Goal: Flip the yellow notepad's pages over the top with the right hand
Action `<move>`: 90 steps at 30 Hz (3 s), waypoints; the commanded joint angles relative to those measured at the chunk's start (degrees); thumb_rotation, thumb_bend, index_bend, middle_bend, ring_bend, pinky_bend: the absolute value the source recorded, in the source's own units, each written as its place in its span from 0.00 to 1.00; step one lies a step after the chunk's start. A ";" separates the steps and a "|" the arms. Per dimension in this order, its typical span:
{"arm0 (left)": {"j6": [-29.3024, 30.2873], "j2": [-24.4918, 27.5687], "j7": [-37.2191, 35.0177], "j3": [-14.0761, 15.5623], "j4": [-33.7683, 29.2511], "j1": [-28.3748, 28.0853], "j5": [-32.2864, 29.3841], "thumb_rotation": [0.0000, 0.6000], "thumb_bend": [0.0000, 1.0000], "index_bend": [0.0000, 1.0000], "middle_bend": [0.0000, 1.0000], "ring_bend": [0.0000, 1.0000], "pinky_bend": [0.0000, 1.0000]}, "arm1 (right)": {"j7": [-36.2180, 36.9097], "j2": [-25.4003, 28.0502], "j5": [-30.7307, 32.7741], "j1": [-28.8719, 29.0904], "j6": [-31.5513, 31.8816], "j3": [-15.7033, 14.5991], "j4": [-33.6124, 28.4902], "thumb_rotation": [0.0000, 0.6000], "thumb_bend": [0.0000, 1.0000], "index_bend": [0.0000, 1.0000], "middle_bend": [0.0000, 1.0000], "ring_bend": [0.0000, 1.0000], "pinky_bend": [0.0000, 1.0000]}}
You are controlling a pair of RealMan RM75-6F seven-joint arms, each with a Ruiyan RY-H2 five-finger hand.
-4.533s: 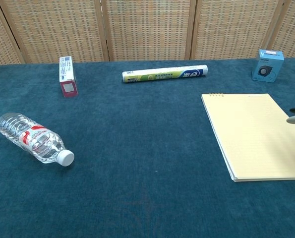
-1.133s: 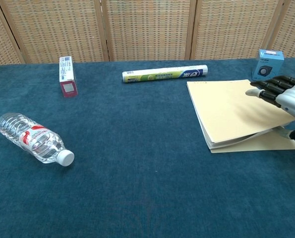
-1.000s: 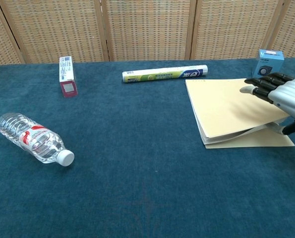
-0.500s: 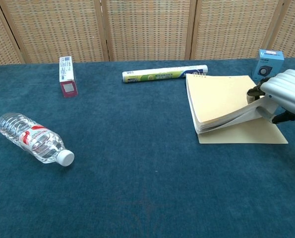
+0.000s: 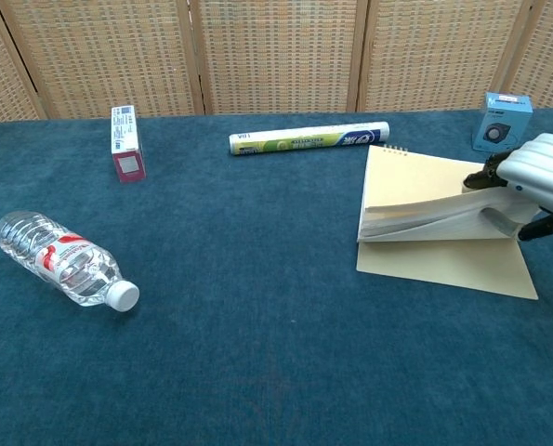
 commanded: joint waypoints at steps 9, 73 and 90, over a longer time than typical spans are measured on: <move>0.51 -0.03 -0.01 0.33 0.00 0.30 0.84 1.00 0.00 0.00 0.00 0.00 0.00 | 6.09 6.96 -7.03 -5.21 12.27 -7.27 -2.04 1.00 0.62 0.67 0.63 0.42 0.52; -11.53 -1.03 7.25 -4.16 -2.35 -6.78 -15.72 1.00 0.00 0.00 0.00 0.00 0.00 | 3.47 13.50 47.49 18.74 -45.79 19.79 -11.16 1.00 0.66 0.68 0.65 0.45 0.56; -12.74 -4.17 14.98 -5.08 -2.93 -8.61 -20.64 1.00 0.00 0.00 0.00 0.00 0.00 | 3.58 2.28 46.04 25.58 -55.27 20.62 11.92 1.00 0.65 0.68 0.65 0.45 0.56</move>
